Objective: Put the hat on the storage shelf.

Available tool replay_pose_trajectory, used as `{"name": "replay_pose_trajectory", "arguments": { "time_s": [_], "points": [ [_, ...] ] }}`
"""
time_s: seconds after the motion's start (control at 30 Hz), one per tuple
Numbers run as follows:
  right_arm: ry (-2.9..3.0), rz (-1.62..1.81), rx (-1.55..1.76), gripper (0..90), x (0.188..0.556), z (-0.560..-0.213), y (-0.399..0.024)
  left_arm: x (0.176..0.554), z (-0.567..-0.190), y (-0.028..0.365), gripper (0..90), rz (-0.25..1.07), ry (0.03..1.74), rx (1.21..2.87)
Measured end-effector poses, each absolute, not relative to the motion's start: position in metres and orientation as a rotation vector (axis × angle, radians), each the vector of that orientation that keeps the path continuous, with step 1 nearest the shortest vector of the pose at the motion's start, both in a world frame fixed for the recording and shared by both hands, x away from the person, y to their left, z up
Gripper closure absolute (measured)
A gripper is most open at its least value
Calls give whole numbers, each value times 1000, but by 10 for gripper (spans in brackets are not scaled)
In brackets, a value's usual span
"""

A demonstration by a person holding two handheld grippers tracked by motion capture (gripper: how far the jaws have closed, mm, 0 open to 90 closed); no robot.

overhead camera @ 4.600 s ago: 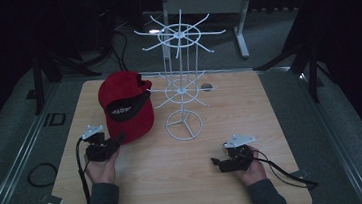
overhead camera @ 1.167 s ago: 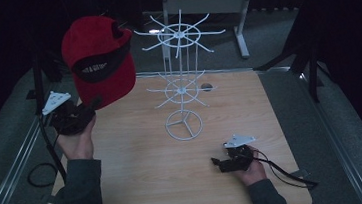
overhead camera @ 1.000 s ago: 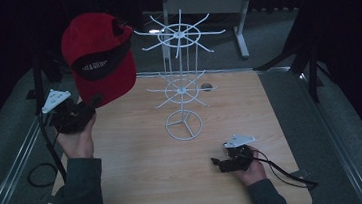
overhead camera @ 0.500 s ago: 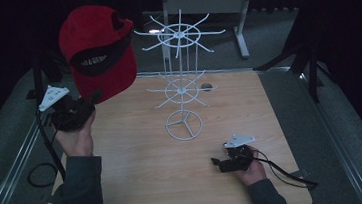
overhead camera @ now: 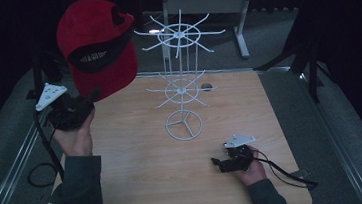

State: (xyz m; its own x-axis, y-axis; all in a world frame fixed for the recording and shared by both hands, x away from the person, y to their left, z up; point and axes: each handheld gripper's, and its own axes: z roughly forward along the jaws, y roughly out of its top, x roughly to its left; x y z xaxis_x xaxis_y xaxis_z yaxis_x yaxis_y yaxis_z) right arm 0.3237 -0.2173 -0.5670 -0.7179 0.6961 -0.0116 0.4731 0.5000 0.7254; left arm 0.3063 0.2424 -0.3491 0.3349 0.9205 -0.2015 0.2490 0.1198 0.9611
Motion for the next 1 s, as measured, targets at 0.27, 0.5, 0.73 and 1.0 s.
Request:
{"name": "replay_pose_trajectory", "arguments": {
  "time_s": [0.27, 0.5, 0.73, 1.0],
  "points": [
    [2445, 1044, 984, 200, 324, -567, -217, 301, -347, 238, 858, 743, 1145, 1405],
    [2445, 1044, 985, 200, 324, -567, -217, 298, -348, 234, 858, 742, 1123, 1414],
    [2445, 1043, 985, 199, 324, -567, -217, 296, -350, 232, 858, 728, 1116, 1424],
    [2445, 1044, 983, 199, 324, -567, -217, 299, -359, 231, 857, 713, 1125, 1445]
  ]
}}
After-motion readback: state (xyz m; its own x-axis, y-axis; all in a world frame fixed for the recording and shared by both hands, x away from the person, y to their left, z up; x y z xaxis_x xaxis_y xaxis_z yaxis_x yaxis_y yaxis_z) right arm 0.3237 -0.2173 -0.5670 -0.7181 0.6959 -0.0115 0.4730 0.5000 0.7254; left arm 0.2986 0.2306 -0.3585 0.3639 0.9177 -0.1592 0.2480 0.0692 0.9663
